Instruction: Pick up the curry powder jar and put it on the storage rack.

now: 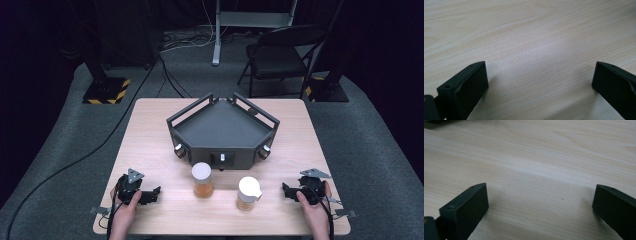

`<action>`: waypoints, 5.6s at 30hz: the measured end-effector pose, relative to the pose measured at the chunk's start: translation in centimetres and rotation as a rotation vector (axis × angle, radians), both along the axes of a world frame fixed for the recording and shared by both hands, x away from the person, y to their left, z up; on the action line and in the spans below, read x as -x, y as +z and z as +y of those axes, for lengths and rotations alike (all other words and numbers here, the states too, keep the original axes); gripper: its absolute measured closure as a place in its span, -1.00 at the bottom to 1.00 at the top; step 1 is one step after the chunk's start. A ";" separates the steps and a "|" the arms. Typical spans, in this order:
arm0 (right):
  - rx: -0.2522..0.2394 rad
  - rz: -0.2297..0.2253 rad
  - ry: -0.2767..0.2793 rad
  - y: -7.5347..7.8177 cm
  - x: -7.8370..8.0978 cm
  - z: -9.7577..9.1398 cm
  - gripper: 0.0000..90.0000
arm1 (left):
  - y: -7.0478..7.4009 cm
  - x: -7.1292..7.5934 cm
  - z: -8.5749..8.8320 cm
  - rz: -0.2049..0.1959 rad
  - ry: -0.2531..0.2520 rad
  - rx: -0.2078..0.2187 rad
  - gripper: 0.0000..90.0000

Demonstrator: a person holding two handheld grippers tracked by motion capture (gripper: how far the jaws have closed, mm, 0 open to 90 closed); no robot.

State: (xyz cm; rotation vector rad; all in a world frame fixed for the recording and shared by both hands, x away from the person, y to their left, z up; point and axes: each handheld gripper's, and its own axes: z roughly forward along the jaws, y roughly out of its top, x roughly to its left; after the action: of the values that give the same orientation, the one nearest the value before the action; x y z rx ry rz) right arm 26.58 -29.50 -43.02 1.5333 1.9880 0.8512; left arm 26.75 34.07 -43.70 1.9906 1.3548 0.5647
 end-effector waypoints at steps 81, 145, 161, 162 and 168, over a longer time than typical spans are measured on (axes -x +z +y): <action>0.001 -0.001 -0.003 0.0 0.9 0.0 -1.00 | 4.9 3.0 0.5 -0.096 -0.143 0.114 -0.90; 0.003 -0.002 0.007 0.0 0.8 -0.2 -1.00 | 5.7 0.5 -8.2 -0.143 -0.383 0.184 -0.88; 0.003 -0.002 0.009 0.0 0.8 -0.2 -1.00 | 5.0 -0.4 -10.1 -0.159 -0.365 0.173 -0.80; 0.003 -0.002 0.009 0.0 0.8 -0.2 -1.00 | 4.9 -0.5 -10.1 -0.158 -0.365 0.174 -0.80; 0.003 -0.002 0.009 0.0 0.8 -0.2 -1.00 | 4.6 -0.9 -10.6 -0.165 -0.357 0.180 -0.74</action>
State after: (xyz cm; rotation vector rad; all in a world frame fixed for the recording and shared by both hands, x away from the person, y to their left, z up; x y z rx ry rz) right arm 25.76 -29.71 -43.07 1.5229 1.9949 0.8530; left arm 27.67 23.44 -39.15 1.9301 0.8909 0.4135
